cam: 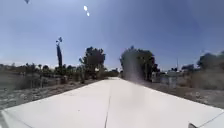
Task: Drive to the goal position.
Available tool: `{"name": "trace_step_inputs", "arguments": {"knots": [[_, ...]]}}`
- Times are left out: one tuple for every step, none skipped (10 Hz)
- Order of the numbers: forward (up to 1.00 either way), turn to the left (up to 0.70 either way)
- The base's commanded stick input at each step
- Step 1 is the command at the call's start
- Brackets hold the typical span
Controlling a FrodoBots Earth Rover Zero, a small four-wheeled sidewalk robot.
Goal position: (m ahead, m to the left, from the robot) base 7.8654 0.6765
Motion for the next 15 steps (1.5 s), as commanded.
{"name": "trace_step_inputs", "arguments": {"knots": [[0.45,0.00],[0.45,0.00],[0.45,0.00],[0.45,0.00],[0.45,0.00],[0.45,0.00],[0.45,0.00],[0.45,0.00],[0.45,0.00],[0.45,0.00],[0.45,0.00],[0.45,0.00],[0.45,0.00],[0.45,0.00],[0.45,0.00]]}}
